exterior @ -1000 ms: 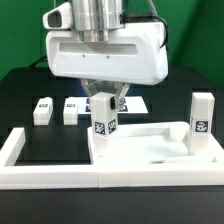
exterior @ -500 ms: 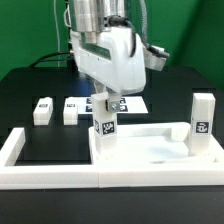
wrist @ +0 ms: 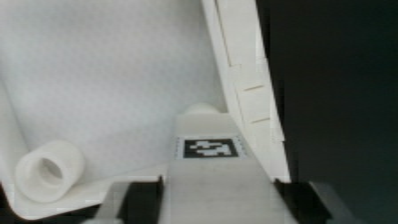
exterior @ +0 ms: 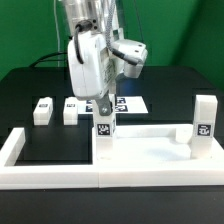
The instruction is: Assemble desk
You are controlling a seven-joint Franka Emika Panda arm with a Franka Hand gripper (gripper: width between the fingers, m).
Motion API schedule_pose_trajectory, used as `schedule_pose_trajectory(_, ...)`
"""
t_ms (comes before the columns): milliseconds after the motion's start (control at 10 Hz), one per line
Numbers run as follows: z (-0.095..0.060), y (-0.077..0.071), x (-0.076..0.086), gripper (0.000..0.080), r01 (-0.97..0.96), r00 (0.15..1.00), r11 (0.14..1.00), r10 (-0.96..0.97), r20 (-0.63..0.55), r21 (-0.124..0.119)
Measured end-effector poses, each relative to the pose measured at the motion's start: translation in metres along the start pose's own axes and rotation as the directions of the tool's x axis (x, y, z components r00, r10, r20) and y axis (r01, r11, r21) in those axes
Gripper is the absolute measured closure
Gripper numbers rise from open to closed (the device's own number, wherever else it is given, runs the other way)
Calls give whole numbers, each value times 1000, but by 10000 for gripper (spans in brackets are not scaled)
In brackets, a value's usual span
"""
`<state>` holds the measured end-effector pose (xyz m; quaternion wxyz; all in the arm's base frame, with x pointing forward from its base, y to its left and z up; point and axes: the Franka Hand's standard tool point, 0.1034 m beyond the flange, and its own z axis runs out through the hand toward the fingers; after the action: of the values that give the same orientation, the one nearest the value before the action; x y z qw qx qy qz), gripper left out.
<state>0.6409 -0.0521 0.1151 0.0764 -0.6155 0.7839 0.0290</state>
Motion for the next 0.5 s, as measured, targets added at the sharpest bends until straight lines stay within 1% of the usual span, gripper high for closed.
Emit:
schedule_pose_trajectory(100, 0, 0, -1, 407, 53, 999, 999, -53, -3, -1)
schedule_pose_trajectory(200, 1, 2, -5, 227, 218, 975, 976, -219, -27, -15)
schedule_pose_trajectory(300, 0, 3, -9, 227, 410, 911, 912, -411, -41, -31)
schedule_pose_trajectory(400, 0, 4, -14, 166, 562, 825, 826, -563, -44, -45)
schedule_pose_trajectory(500, 0, 6, -17, 153, 610, 790, 791, -611, -42, -46)
